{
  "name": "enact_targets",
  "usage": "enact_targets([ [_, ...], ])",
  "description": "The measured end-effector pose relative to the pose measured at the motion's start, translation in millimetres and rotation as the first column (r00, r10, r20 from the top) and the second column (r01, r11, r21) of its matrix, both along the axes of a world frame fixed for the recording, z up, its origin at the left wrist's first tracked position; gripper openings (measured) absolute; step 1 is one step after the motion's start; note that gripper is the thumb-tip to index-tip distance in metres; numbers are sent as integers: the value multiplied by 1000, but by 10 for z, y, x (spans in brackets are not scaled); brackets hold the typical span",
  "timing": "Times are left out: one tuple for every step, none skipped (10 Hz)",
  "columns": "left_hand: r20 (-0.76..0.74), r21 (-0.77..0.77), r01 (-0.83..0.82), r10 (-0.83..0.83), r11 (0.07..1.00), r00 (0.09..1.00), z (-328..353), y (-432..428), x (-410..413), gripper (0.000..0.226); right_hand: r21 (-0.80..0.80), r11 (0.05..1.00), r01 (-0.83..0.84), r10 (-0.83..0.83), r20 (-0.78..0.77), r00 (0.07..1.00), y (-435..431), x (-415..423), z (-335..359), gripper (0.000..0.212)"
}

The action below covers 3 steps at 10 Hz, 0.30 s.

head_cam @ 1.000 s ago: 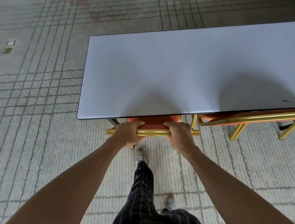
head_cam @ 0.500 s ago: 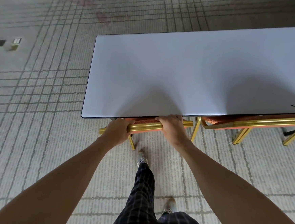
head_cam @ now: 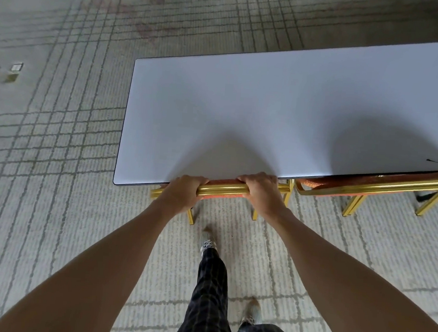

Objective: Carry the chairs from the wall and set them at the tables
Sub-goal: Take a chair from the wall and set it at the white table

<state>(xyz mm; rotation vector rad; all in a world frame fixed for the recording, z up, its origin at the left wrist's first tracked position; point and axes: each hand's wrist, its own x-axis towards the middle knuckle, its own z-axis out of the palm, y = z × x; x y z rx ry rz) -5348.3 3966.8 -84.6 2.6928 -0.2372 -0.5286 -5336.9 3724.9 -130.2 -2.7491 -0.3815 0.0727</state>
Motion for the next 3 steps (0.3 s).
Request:
enact_targets([
  [45, -30, -68, 70, 997, 997, -1, -72, -125, 47, -17, 1000, -1, 0, -34, 999, -7, -90, 34, 48],
  [12, 6, -117, 117, 993, 993, 44, -151, -143, 45, -4, 999, -31, 30, -153, 988, 0, -90, 151, 50],
  [-76, 79, -29, 35, 996, 997, 250, -400, -123, 57, 38, 997, -63, 71, -281, 957, -34, -137, 424, 58],
])
